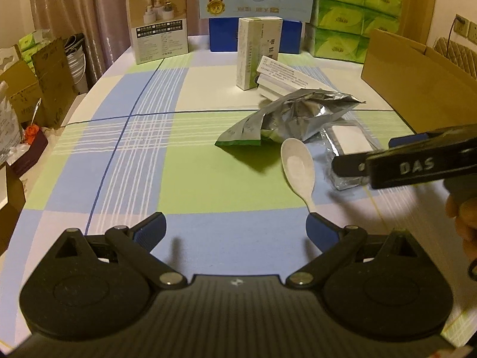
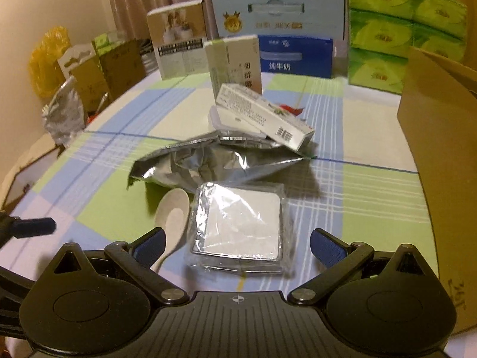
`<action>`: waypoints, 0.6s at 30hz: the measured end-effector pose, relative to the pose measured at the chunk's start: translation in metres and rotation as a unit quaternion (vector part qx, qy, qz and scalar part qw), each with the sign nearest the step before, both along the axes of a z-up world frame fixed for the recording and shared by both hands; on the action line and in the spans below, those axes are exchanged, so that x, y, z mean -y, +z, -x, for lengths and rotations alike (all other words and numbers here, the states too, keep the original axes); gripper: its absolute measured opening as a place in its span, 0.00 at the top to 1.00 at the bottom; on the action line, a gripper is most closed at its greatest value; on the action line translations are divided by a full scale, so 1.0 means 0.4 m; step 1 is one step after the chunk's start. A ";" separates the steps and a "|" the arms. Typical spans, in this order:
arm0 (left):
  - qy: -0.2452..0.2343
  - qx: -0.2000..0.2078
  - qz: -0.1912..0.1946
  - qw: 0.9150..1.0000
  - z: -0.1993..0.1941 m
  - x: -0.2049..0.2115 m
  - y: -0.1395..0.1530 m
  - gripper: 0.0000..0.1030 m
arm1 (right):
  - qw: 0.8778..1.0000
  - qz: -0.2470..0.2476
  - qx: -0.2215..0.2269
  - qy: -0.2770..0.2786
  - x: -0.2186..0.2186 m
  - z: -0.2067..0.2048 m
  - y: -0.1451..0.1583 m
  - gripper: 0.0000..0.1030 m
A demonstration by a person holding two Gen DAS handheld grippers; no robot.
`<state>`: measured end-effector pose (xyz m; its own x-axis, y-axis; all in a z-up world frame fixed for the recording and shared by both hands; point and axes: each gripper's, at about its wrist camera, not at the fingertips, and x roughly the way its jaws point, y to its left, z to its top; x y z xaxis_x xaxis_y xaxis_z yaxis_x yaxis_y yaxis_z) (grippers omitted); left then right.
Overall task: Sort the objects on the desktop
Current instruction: 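Grasp the white spoon with the left tool while the right grasps the wrapped package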
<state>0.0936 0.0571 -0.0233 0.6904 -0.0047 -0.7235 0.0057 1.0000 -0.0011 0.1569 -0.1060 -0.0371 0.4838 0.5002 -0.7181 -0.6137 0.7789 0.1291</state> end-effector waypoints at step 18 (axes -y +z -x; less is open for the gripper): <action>-0.014 0.001 0.013 1.000 -0.021 0.024 -0.011 0.05 | 0.999 0.031 0.000 -0.020 0.007 -0.012 -0.026 0.32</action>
